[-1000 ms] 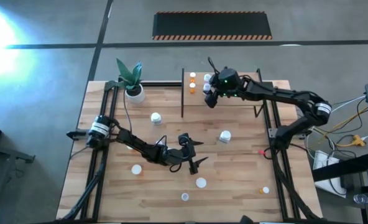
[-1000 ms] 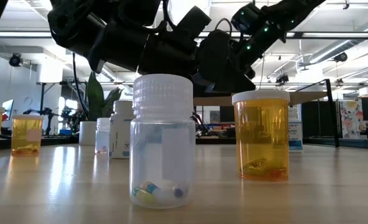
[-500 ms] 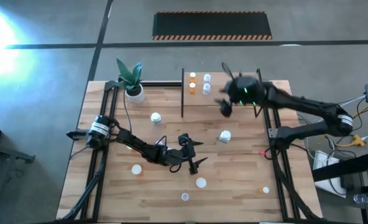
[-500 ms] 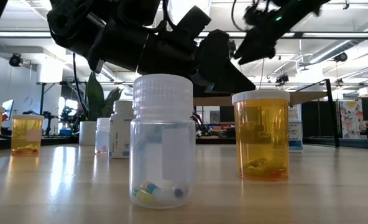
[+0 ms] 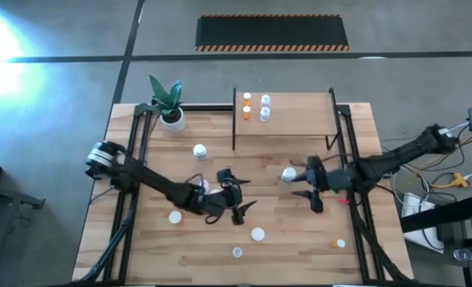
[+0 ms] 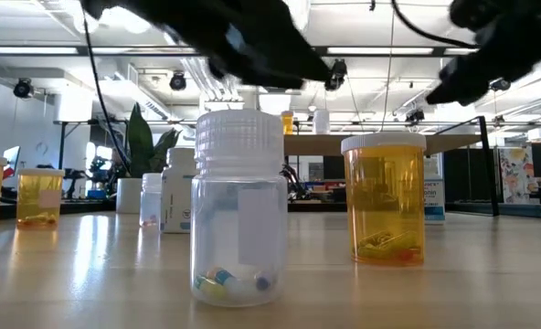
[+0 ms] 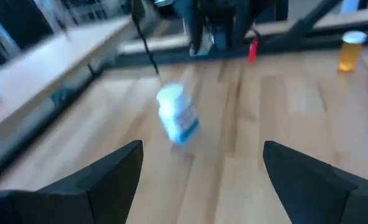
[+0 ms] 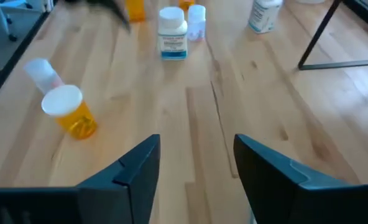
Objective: Pick and place medicine bottles onto shelf by color
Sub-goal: Put the small orange pill bottle on the shelf aligned with the other small orange pill bottles
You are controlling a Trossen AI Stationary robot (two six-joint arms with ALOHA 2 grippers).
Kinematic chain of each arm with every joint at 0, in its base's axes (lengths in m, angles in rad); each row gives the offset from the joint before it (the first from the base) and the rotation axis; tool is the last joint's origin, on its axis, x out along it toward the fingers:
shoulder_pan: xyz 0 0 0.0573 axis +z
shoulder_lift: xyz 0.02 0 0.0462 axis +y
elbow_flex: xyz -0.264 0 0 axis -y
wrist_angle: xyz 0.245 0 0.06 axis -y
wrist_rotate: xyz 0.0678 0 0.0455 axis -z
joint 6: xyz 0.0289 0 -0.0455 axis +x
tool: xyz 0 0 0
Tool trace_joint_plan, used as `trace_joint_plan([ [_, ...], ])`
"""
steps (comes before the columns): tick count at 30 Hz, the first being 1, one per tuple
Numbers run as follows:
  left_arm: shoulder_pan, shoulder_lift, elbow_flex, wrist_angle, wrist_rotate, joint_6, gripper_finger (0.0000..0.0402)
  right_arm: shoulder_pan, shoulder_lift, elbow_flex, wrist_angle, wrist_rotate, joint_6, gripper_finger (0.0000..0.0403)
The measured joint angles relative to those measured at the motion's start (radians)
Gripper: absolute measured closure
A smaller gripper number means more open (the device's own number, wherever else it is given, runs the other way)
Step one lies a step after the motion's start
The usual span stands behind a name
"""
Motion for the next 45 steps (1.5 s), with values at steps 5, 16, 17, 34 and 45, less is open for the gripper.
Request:
trace_joint_plan([
  [5, -0.046, -0.187, 0.015, -0.580, 0.006, -0.437, 0.0087, 0.165, 0.020, -0.027, 0.027, 0.156, 0.047, 0.0211],
  [16, -0.173, -0.272, -0.114, -0.714, -0.205, -0.923, 0.0087, 0.426, 0.097, 0.169, -0.276, 0.104, 0.195, 0.0212],
  [17, -0.177, -0.257, -0.130, -0.647, -0.244, -0.887, 0.0087, 0.452, 0.122, 0.201, -0.322, 0.096, 0.238, 0.0212],
  [34, -0.143, -0.095, -0.164, -0.114, -0.282, -0.363, 0.0087, 0.671, 0.524, 0.551, -0.787, -0.315, 0.898, 0.0182],
  [45, -0.141, -0.095, -0.164, -0.114, -0.282, -0.363, 0.0087, 0.793, 0.723, 0.566, -0.856, -0.333, 0.842, 0.0141],
])
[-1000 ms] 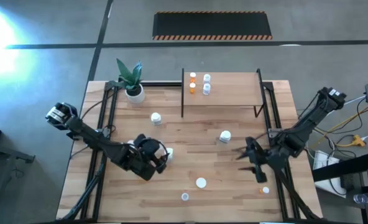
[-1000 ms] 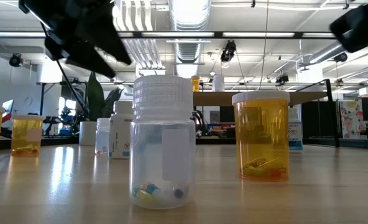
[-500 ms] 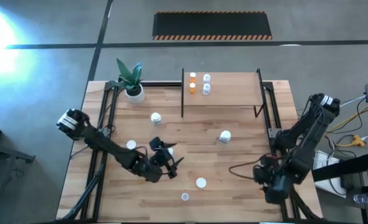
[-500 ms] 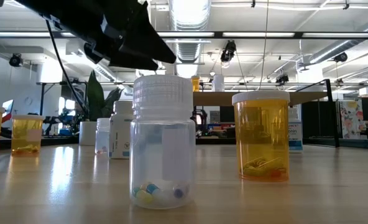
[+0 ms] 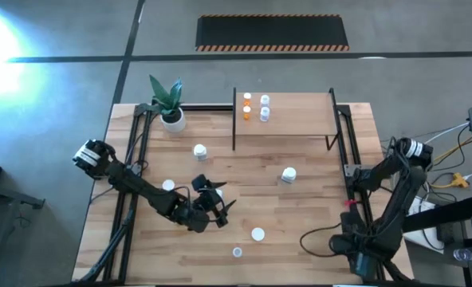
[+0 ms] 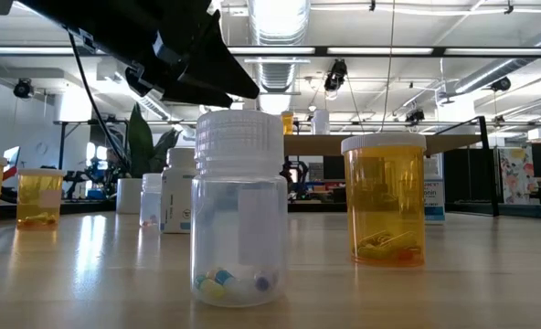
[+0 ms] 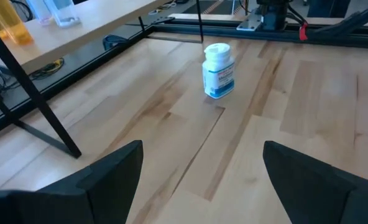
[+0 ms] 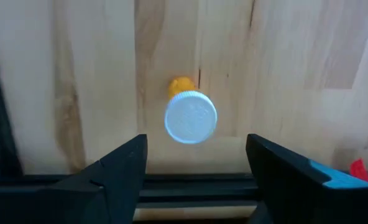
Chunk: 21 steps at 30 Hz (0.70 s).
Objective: Pick and place medicine bottles onto shelf by color
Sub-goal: Put the small orange pill bottle on the shelf aligned with the other small orange pill bottles
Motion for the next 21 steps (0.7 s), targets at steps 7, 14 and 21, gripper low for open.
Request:
trace_joint_plan([
  [7, 0.005, 0.000, 0.000, 0.004, 0.000, 0.000, 0.0087, -0.001, 0.056, 0.000, 0.013, 0.028, -0.062, 0.0181],
  [14, 0.006, 0.000, 0.000, 0.026, 0.003, 0.000, 0.0087, -0.003, 0.028, 0.000, 0.044, 0.064, -0.087, 0.0243],
  [21, 0.012, 0.025, 0.000, 0.097, 0.004, 0.061, 0.0087, -0.032, -0.022, 0.000, 0.060, 0.171, -0.101, 0.0316],
])
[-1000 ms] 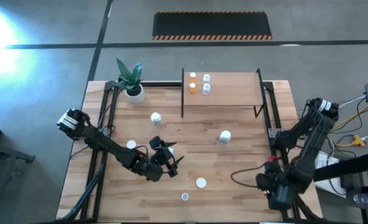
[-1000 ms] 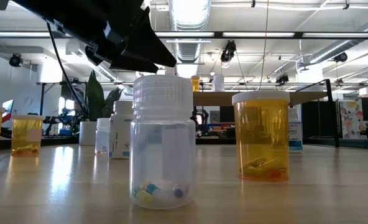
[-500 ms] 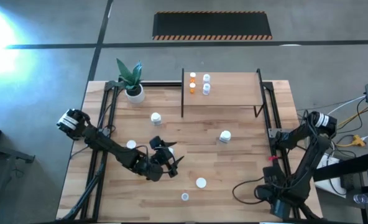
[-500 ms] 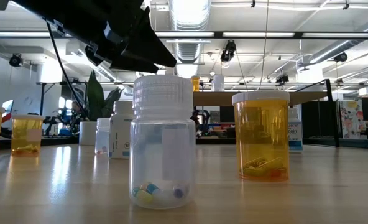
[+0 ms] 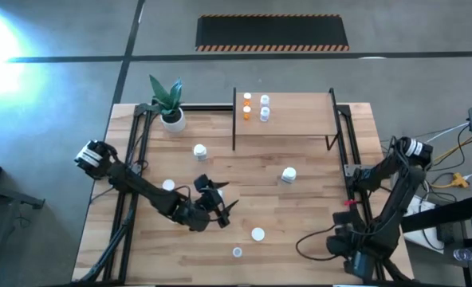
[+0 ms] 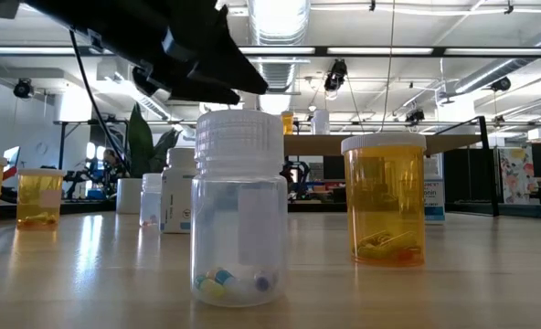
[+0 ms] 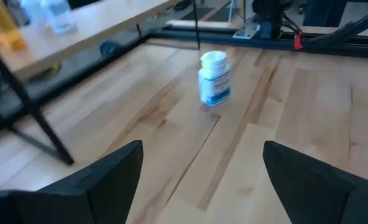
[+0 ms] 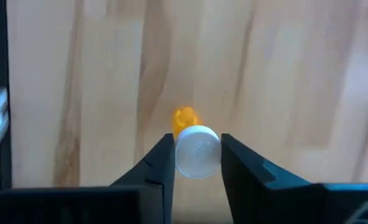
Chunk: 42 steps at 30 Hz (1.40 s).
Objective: Pick and place medicine bottles onto shelf by color
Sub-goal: Put the small orange pill bottle on the shelf aligned with the other small orange pill bottles
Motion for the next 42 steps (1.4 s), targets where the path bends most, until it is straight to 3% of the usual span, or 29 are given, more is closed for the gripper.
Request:
trace_joint_plan([
  [4, 0.014, 0.081, 0.007, 0.267, 0.084, 0.247, 0.0087, -0.063, -0.056, 0.000, 0.000, 0.175, -0.064, 0.0317],
  [7, 0.043, 0.158, 0.045, 0.446, 0.280, 0.394, 0.0087, -0.152, -0.105, 0.000, 0.009, 0.297, -0.127, 0.0308],
  [10, 0.092, 0.223, 0.120, 0.475, 0.482, 0.387, 0.0087, -0.265, -0.147, 0.000, 0.051, 0.346, -0.195, 0.0305],
  [13, 0.140, 0.286, 0.207, 0.416, 0.555, 0.345, 0.0087, -0.382, -0.167, 0.000, 0.131, 0.341, -0.291, 0.0306],
  [22, 0.205, 0.361, 0.424, 0.107, 0.543, 0.338, 0.0092, -0.611, -0.173, 0.000, 0.212, 0.308, -0.447, 0.0306],
  [42, 0.228, 0.362, 0.411, 0.113, 0.472, 0.340, 0.0205, -0.652, -0.159, 0.000, 0.362, 0.272, -0.519, 0.0305],
])
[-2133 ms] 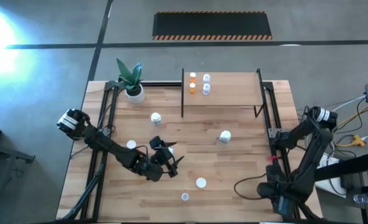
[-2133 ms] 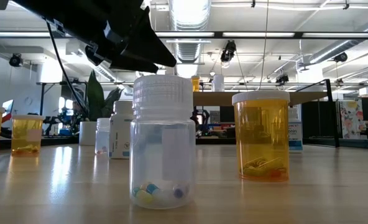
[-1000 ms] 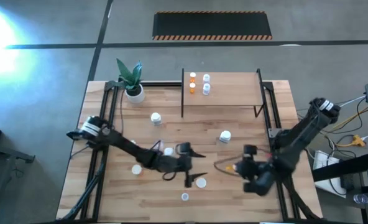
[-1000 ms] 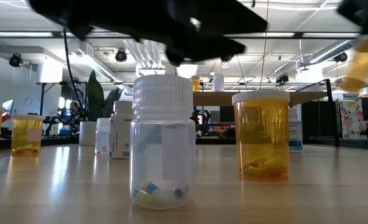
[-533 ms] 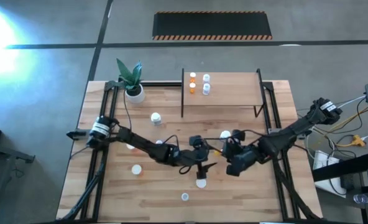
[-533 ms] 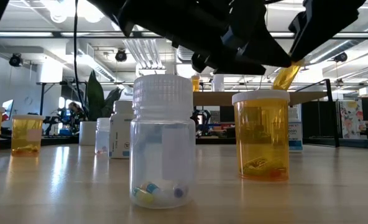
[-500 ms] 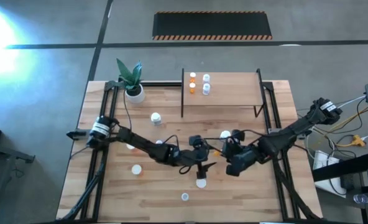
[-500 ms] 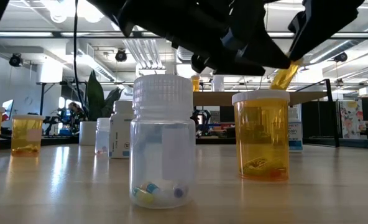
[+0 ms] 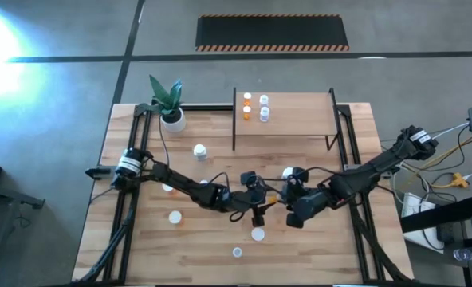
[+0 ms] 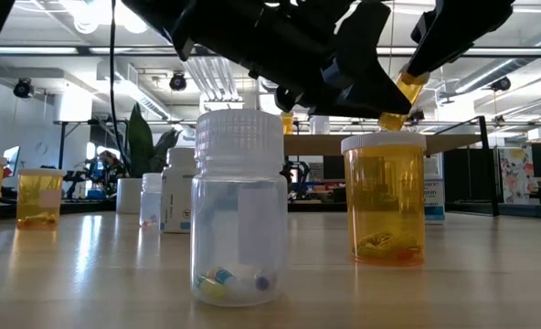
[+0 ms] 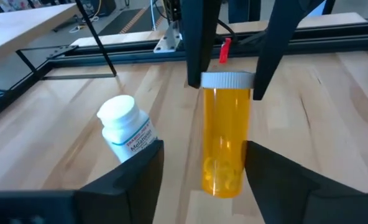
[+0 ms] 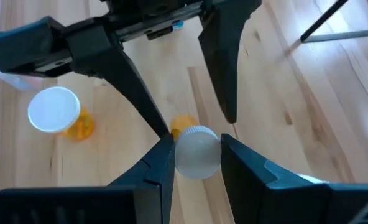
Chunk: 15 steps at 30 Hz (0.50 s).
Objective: Pick and place medicine bottles onto shelf by color
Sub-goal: Put the small orange pill bottle on the shelf aligned with the other small orange pill bottles
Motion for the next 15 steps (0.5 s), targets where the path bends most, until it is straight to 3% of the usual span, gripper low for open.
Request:
trace_joint_plan([
  [15, 0.000, -0.001, 0.000, 0.005, 0.004, 0.001, 0.0324, -0.008, 0.000, 0.000, 0.031, 0.024, -0.054, 0.0292],
])
